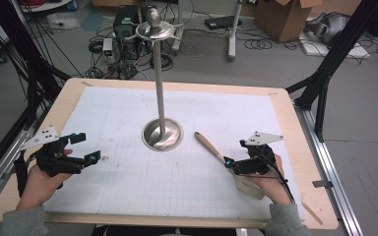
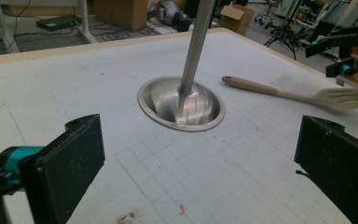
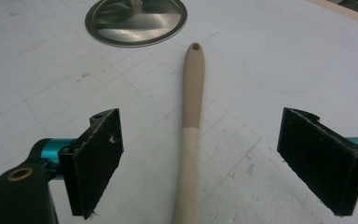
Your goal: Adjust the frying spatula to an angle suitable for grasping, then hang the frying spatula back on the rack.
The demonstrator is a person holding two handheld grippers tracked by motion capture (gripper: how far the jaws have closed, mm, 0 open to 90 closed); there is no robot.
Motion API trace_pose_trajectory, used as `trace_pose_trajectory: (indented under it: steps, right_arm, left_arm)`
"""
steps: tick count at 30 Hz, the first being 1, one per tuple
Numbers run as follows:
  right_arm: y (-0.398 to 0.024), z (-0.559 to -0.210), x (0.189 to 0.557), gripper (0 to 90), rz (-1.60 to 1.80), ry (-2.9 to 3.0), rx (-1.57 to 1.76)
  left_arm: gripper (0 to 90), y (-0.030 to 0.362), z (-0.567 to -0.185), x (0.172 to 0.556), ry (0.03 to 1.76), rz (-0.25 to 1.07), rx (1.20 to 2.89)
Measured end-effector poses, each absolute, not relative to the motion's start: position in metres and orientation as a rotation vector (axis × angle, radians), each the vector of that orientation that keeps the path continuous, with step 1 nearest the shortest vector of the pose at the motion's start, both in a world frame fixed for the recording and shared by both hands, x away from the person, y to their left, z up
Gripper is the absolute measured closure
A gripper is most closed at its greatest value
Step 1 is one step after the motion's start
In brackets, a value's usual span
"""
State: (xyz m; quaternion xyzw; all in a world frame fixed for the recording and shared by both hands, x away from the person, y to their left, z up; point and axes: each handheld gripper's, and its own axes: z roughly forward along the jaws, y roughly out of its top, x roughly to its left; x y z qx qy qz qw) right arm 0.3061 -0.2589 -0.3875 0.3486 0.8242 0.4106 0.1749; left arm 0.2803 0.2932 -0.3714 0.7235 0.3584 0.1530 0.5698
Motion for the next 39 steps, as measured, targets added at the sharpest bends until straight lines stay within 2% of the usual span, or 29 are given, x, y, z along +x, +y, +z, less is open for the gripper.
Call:
trace_pose_trajectory:
  steps: [18,39]
  right_arm:
    - [-0.247,-0.394,0.316,13.3,1.147,2.310,1.034]
    - [-0.230,-0.419,0.323,11.0,1.002,2.397,1.059]
  left_arm:
    - [2.0,0.295,-0.371,0.276,0.844,0.369,1.701]
    - [2.0,0.298,-0.374,0.274,0.858,0.366,1.699]
